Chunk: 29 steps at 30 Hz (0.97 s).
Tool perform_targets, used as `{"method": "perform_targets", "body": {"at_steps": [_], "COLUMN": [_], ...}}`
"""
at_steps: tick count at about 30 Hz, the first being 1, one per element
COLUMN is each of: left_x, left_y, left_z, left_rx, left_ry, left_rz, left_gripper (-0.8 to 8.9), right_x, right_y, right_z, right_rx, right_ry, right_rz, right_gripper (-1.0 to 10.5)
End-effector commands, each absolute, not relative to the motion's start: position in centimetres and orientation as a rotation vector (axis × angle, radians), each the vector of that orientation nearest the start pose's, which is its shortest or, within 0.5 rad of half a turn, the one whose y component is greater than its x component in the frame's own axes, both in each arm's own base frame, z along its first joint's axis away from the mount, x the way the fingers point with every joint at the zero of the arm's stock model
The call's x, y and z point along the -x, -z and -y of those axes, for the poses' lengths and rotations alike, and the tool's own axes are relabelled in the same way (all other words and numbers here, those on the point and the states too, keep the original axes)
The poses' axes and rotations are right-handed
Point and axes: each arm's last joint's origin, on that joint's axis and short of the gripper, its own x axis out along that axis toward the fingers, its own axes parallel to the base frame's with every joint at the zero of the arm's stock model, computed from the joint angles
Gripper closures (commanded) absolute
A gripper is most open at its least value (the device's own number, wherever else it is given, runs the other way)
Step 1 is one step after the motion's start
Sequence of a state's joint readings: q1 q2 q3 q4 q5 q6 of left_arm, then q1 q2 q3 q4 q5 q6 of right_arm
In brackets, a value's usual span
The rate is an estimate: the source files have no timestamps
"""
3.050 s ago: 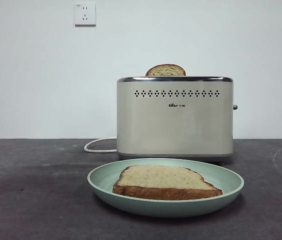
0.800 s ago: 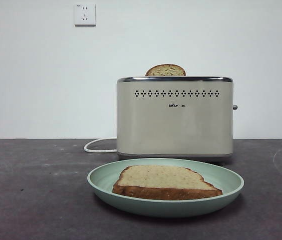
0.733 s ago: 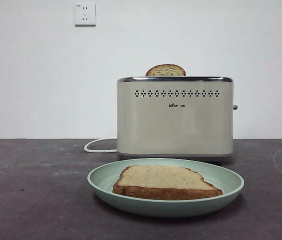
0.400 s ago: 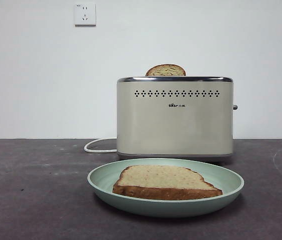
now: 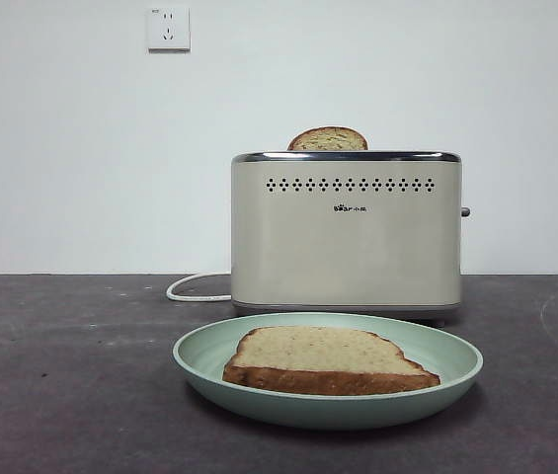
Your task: Take the bread from the toaster,put the bread on the plate,put the plate on the table
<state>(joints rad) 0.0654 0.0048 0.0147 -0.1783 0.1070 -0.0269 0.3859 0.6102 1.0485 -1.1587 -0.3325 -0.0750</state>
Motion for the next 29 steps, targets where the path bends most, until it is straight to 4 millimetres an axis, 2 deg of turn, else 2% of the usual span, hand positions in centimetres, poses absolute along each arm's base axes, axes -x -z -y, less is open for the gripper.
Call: {"method": "perform_targets", "body": {"at_steps": [1, 3, 9, 12, 15, 21, 24, 29], "left_x": [-9.6, -9.6, -9.6, -9.6, -9.6, -9.6, -9.6, -9.6], "left_y": [-14.8, -14.8, -14.8, -14.8, -14.8, -14.8, -14.8, -14.8], "left_z": [-0.4, -0.4, -0.4, -0.4, -0.4, -0.4, -0.4, -0.4], "left_rx": [0.045, 0.045, 0.045, 0.045, 0.045, 0.045, 0.045, 0.045], "left_ry": [0.035, 0.035, 0.035, 0.035, 0.035, 0.035, 0.034, 0.035], "left_rz": [-0.173, -0.173, -0.173, -0.173, -0.173, -0.173, -0.173, -0.173], "left_gripper": [8.16, 8.16, 8.16, 8.16, 8.16, 8.16, 8.16, 8.16], "right_x": [-6.3, -6.5, -7.2, -7.9, -8.6, -9.9, -10.1, -10.0], "right_y": [-35.0, -35.3, -36.8, -36.3, -34.4, -28.4, -25.7, -22.4], "right_z": [-3.5, -3.3, -2.5, -2.2, -1.9, -1.6, -1.5, -1.3], "right_rx": [0.163, 0.214, 0.211, 0.177, 0.131, 0.094, 0.096, 0.099], "right_ry": [-0.729, -0.723, -0.574, -0.491, -0.431, -0.268, -0.23, -0.161], "right_rz": [-0.661, -0.588, -0.349, -0.262, -0.212, -0.124, -0.097, -0.086], "right_gripper": [9.5, 9.5, 9.5, 9.5, 9.5, 9.5, 9.5, 9.5]}}
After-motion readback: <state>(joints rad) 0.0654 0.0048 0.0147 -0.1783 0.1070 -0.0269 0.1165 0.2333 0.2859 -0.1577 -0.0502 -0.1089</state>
